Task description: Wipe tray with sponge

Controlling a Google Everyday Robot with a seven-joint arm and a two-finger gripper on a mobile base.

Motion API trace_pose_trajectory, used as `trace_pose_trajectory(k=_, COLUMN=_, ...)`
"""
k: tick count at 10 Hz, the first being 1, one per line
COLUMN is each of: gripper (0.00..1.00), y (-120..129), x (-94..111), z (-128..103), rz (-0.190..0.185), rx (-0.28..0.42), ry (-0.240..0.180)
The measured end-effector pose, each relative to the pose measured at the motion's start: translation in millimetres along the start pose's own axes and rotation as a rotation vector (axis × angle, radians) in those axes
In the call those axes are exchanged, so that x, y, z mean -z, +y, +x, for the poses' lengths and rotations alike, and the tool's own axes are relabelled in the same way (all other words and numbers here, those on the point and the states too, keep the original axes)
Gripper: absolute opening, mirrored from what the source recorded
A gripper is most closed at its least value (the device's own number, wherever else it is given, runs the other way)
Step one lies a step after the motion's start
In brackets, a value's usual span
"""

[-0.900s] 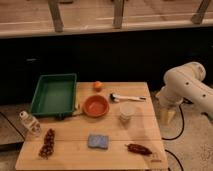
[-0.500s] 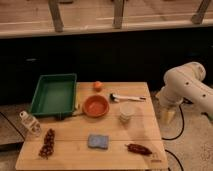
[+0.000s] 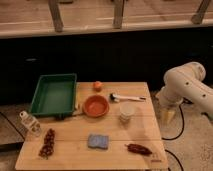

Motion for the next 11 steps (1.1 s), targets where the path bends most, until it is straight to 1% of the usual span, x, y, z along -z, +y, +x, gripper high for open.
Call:
trace_pose_trajectory(k=5, gripper=0.80, y=3, x=-1, z=-2, rz=-0.003, rx=0.004, ry=0.005)
trace_pose_trajectory(k=6, gripper=0.80, y=9, x=-1, z=-7, rz=-0.008, rx=0.017, ry=0.017)
trace_pose_trajectory(k=8, gripper=0.80, y=20, x=-2, z=-29, rz=-0.014, rx=0.046, ry=0.035)
trace_pose_trajectory(k=11, gripper=0.80, y=26, x=-4, z=-31, rz=-0.018, rx=0.068, ry=0.051)
